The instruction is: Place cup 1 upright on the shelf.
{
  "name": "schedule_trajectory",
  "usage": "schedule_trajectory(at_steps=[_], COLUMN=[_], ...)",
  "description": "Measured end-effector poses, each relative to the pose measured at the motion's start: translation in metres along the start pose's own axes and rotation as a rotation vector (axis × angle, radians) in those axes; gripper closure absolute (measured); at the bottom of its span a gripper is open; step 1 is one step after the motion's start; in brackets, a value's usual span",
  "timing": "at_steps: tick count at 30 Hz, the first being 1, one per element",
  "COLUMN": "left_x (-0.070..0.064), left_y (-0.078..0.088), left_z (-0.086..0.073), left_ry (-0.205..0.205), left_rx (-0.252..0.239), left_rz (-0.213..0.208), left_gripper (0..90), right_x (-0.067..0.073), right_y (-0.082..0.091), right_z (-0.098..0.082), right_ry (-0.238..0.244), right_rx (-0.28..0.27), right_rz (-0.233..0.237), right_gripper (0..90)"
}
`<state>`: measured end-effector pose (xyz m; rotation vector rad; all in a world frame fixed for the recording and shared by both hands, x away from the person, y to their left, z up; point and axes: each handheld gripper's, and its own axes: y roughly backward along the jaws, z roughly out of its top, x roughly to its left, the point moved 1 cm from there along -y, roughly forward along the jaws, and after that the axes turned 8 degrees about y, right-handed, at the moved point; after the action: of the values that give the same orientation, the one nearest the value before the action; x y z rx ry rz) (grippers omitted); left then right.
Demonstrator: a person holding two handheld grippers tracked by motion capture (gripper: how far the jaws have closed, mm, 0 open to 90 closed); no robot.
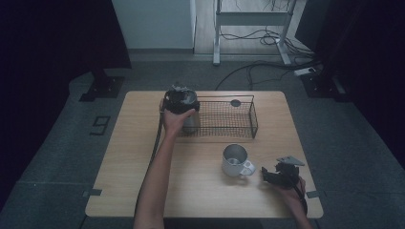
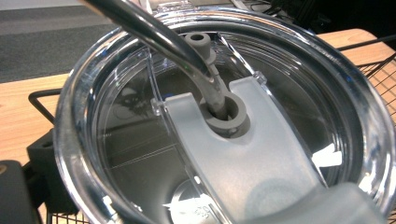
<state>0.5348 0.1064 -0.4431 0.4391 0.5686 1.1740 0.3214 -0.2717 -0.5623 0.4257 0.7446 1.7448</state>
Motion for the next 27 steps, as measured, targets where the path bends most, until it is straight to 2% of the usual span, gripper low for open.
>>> schedule_trajectory(at_steps=[5,11,15,17,18,20,22,24,27], left_x=[-0.002,-0.007,-0.012,-0.014,-0.016,-0.017,-0.016,-0.015,-0.012], left_y=[-0.003,-0.004,-0.003,-0.002,0.001,0.003,0.005,0.005,0.012], left_z=[-0.003,-0.005,-0.006,-0.007,-0.005,-0.005,-0.004,-0.005,-0.008], left_ry=[-0.006,-0.035,-0.073,-0.072,-0.053,-0.046,-0.041,-0.035,-0.028], left_rx=[0.01,0.011,0.017,0.011,0.003,0.0,0.002,0.002,-0.027], left_rz=[0.001,0.008,0.004,-0.001,-0.024,-0.028,-0.008,-0.008,-0.027], left_gripper=[3.0,3.0,2.3,1.4,0.9,1.0,0.0,0.0,0.0], right_x=[0.0,0.0,0.0,0.0,0.0,0.0,0.0,0.0,0.0], right_y=[0.0,0.0,0.0,0.0,0.0,0.0,0.0,0.0,0.0], right_z=[0.0,0.0,0.0,0.0,0.0,0.0,0.0,0.0,0.0], right_ry=[0.0,0.001,0.001,0.001,0.001,0.0,0.0,0.001,0.001], right_rx=[0.0,0.0,0.0,0.0,0.0,0.0,0.001,0.001,0.0], right_rz=[0.0,0.0,0.0,0.0,0.0,0.0,0.0,-0.001,0.0], right_gripper=[13.4,13.4,13.4,13.4,13.4,13.4,13.4,13.4,13.4])
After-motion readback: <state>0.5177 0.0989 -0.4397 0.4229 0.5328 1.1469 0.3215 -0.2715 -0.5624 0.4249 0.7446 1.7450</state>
